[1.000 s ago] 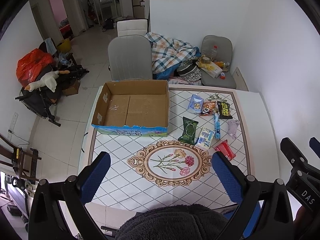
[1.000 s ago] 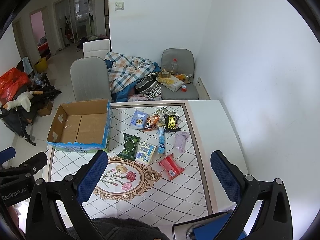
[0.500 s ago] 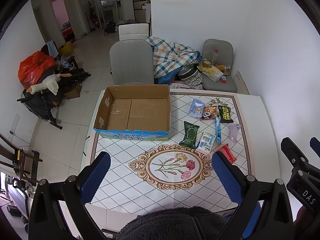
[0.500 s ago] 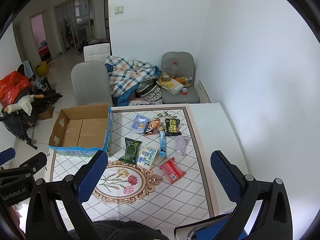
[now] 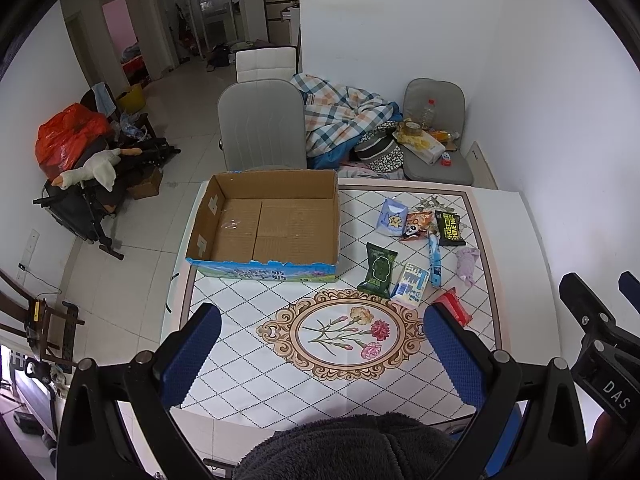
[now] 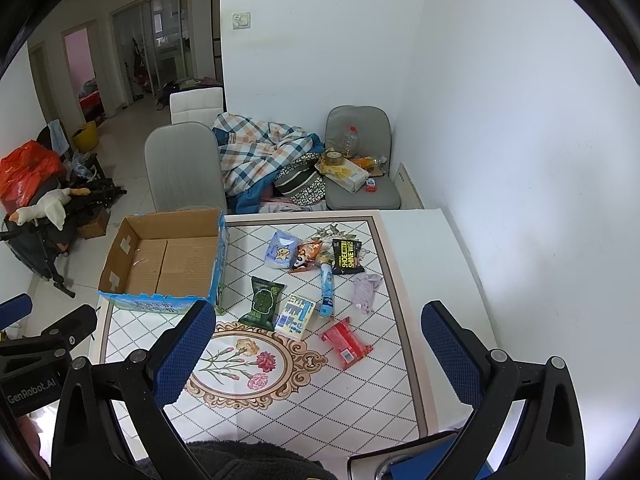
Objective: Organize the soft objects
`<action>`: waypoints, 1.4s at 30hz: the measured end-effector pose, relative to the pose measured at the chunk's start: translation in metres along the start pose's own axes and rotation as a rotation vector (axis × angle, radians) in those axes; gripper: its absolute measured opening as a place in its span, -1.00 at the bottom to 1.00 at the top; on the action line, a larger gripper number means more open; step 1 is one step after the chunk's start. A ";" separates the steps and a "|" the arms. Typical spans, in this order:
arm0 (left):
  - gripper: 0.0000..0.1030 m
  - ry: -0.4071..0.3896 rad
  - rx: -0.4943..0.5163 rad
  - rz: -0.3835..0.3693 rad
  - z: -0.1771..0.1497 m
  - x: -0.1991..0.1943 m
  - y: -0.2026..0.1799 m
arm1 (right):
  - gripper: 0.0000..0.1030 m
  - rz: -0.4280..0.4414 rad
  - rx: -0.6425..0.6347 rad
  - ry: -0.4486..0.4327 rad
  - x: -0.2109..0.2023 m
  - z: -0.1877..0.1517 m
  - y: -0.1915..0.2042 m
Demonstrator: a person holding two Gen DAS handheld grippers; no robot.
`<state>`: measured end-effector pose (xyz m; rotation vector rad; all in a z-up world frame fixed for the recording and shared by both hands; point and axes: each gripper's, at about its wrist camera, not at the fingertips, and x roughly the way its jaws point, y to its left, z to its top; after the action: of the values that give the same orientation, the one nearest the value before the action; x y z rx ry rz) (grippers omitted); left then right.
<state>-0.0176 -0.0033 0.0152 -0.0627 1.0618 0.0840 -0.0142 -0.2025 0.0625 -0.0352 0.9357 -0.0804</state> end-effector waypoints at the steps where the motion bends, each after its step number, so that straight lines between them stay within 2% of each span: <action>1: 1.00 -0.001 -0.001 0.000 0.000 0.000 0.000 | 1.00 0.000 0.000 -0.001 0.000 0.000 0.000; 22: 1.00 -0.006 0.001 0.001 0.002 0.000 -0.001 | 1.00 0.008 0.007 -0.001 -0.001 0.001 -0.001; 27: 1.00 0.017 0.012 -0.013 0.006 0.009 -0.006 | 1.00 0.014 0.025 0.017 0.008 0.001 -0.006; 31: 1.00 0.061 0.049 -0.025 0.022 0.044 -0.021 | 1.00 0.015 0.069 0.060 0.034 0.002 -0.020; 35: 1.00 0.135 0.088 -0.040 0.037 0.098 -0.037 | 1.00 0.003 0.117 0.133 0.083 0.002 -0.041; 39: 1.00 0.198 0.152 -0.018 0.048 0.164 -0.061 | 1.00 -0.001 0.152 0.240 0.154 -0.007 -0.063; 42: 0.98 0.294 0.203 -0.010 0.050 0.220 -0.082 | 1.00 -0.002 0.193 0.360 0.225 -0.025 -0.078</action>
<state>0.1406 -0.0722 -0.1520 0.1063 1.3582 -0.0441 0.0944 -0.2995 -0.1282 0.1622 1.2837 -0.1826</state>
